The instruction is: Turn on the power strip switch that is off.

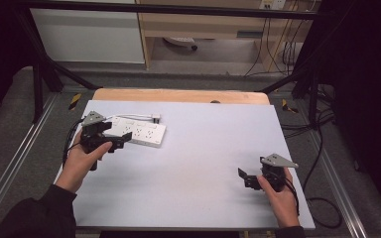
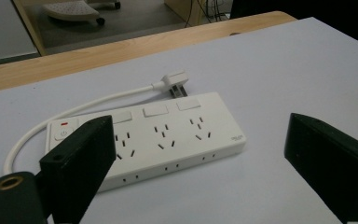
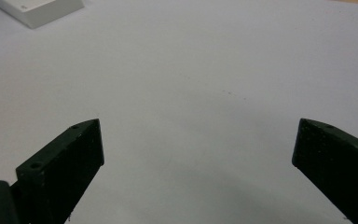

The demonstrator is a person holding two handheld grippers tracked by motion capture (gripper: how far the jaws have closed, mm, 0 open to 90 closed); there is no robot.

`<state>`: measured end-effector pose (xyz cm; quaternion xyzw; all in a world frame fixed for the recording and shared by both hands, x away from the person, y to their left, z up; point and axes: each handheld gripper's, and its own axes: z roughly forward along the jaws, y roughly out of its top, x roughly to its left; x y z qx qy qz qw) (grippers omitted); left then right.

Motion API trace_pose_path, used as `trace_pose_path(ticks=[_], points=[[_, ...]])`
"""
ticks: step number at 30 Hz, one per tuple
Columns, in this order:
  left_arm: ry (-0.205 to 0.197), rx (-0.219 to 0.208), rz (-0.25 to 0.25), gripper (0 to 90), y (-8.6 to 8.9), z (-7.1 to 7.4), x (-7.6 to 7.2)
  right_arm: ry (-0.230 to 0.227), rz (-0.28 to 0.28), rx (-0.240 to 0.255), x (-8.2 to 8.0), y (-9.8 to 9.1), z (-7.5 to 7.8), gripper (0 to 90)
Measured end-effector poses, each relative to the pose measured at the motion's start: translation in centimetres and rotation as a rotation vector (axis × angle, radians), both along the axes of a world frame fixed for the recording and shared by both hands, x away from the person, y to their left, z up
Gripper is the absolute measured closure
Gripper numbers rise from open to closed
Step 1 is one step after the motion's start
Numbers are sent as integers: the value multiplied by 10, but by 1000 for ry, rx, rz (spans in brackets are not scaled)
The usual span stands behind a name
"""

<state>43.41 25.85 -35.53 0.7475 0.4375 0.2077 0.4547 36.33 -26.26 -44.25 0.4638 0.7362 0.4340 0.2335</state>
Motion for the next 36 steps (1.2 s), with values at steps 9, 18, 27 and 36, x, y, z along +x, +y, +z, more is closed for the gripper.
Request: trace_pose_path(ticks=[9, 18, 27, 36], points=[[-11, 8, 12, 92, -3, 5, 18, 5, -2, 6, 0, -1, 0, 25], [-28, 23, 12, 93, -8, 14, 35, 3, 1, 12, -1, -2, 0, 25], [-37, 33, 5, 93, -17, 11, 47, 1, 2, 9, -1, -3, 0, 25], [-51, 16, 30, 96, -17, 4, 61, 3, 4, 6, -1, -3, -1, 25]])
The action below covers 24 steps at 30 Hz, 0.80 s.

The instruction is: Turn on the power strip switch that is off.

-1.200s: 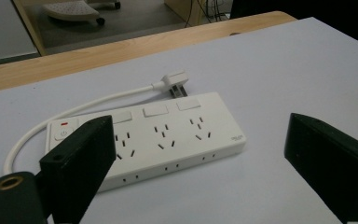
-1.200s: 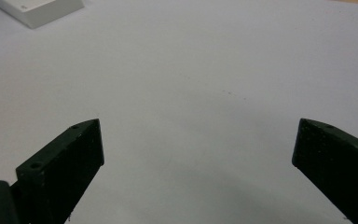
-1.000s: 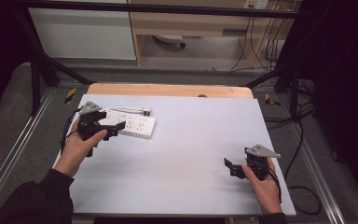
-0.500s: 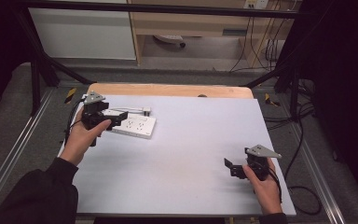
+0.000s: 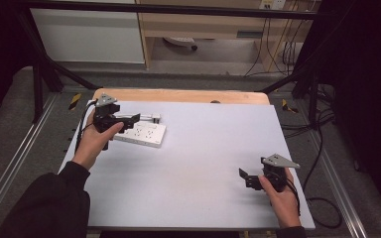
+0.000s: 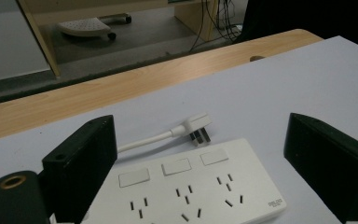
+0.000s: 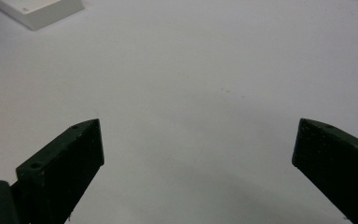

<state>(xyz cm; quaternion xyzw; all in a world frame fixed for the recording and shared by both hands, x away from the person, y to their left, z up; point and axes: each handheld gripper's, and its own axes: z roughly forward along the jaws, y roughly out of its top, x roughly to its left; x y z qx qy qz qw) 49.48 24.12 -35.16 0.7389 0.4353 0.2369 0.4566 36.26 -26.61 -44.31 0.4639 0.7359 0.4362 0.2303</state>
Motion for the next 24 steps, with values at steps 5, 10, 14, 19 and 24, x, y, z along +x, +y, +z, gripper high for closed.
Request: trace_pose_path(ticks=[5, 10, 14, 19, 24], points=[[-5, 1, 4, 98, -3, -1, 6, 4, -1, 2, 0, 0, 0, 25], [-8, -1, 13, 99, -5, -6, 14, 8, -3, 0, 0, 0, 0, 25], [-7, 5, 24, 105, -7, -9, 20, 7, -2, 1, 1, 0, 0, 25], [-13, 11, 20, 107, -12, -13, 25, 7, -5, 2, 2, -1, -1, 25], [-12, 15, 23, 109, -16, -19, 31, 10, 2, 1, 2, 1, -2, 27]])
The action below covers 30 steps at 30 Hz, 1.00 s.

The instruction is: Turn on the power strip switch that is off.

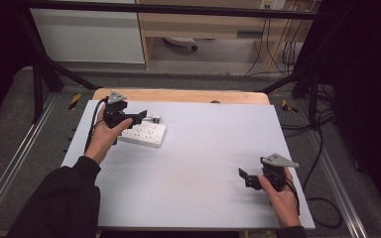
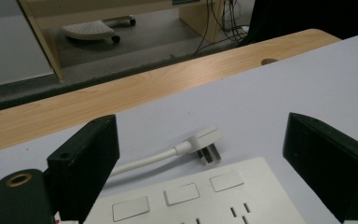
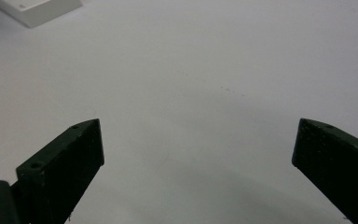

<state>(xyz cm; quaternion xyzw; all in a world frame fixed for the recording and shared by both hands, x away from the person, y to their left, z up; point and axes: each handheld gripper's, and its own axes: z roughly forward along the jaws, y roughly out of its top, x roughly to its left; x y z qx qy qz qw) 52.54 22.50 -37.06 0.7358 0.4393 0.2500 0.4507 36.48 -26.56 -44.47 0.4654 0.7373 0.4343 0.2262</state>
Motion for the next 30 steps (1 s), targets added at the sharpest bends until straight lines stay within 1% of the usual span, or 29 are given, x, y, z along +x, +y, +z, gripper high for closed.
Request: trace_pose_path(ticks=[1, 2, 4, 6, 9, 10, 11, 14, 17, 18, 22, 30], points=[[-1, -5, 4, 109, 0, -1, 1, -3, 2, -1, 0, 0, 0, 26], [1, 2, 7, 111, 1, -3, 3, -5, 5, 3, -1, 0, 1, 26], [8, -1, 14, 111, 2, -5, 5, -4, 4, 2, -1, 0, 1, 26], [8, 9, 23, 111, 4, -7, 7, -6, 7, -2, -1, 1, 1, 26], [9, 5, 46, 117, 6, -9, 10, -7, 15, -6, -1, 2, 1, 26], [8, -2, 52, 120, 6, -10, 11, -8, 16, -9, -1, 3, 1, 25], [11, -9, 51, 130, 6, -11, 12, -6, 14, -6, -1, 3, 1, 26], [13, 5, 52, 148, 4, -13, 13, -6, 14, -6, -1, 3, 1, 26], [19, 9, 58, 189, 4, -16, 15, -6, 11, -1, -1, 2, 1, 26], [21, 9, 58, 189, 3, -17, 16, -7, 10, 0, -1, 2, 1, 26], [38, 22, 46, 199, 1, -23, 19, -9, 11, 1, -1, 2, 1, 26], [84, 46, 47, 255, 2, -35, 25, -10, 11, 4, -1, 2, 2, 26]])
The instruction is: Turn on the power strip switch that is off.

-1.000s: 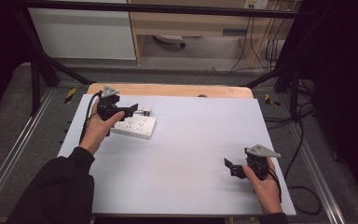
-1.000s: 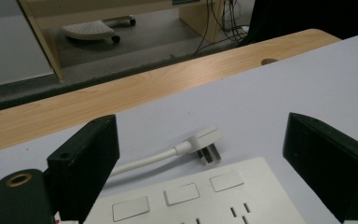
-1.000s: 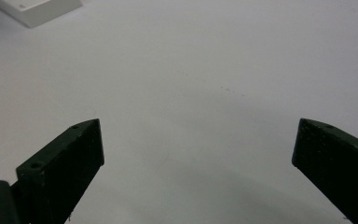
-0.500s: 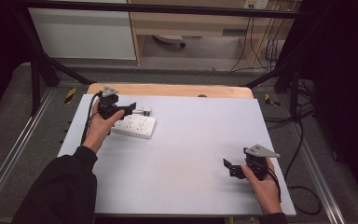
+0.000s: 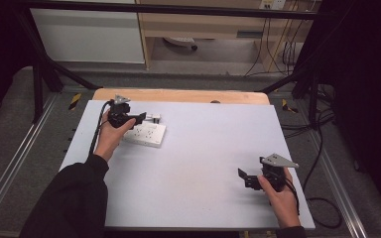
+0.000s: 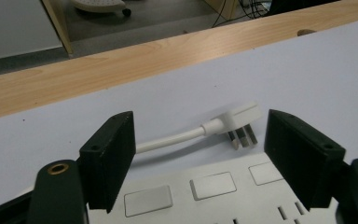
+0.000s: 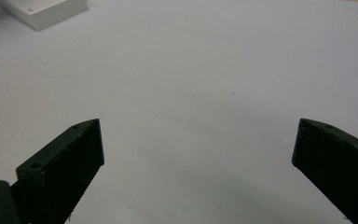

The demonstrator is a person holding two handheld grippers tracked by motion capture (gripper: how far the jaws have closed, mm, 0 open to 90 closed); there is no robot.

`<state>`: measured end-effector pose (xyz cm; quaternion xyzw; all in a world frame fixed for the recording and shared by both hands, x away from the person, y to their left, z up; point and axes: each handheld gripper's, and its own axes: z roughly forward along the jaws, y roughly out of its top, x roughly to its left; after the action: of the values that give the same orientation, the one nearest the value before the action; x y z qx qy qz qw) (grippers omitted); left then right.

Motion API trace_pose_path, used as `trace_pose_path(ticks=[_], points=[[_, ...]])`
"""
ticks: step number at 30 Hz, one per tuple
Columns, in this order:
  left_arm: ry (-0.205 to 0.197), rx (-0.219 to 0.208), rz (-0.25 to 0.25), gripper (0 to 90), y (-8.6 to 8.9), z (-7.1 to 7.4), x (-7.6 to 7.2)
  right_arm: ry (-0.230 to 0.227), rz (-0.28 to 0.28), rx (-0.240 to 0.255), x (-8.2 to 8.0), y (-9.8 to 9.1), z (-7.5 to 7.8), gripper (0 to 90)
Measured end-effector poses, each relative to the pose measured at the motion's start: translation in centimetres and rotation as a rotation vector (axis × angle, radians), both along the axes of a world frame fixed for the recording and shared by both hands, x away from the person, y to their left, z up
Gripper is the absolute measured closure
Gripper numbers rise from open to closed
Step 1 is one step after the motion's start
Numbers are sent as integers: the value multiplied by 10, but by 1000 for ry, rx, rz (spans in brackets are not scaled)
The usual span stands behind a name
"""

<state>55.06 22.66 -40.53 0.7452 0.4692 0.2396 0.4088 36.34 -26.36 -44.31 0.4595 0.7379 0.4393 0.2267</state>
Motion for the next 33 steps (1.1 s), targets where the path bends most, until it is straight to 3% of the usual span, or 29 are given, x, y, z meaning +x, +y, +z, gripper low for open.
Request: trace_pose_path(ticks=[10, 17, 25, 33], points=[[50, 30, 21, 421, 6, -9, 5, 2, 0, 5, 0, 0, 0, 26], [61, 21, 22, 565, 7, -11, 6, 2, 1, 6, 0, 0, 0, 26], [103, 17, -7, 712, 9, -19, 7, 3, 2, 7, 0, -1, 0, 26], [111, -8, -11, 806, 13, -22, 7, 2, 0, 9, 0, -2, 0, 26]])
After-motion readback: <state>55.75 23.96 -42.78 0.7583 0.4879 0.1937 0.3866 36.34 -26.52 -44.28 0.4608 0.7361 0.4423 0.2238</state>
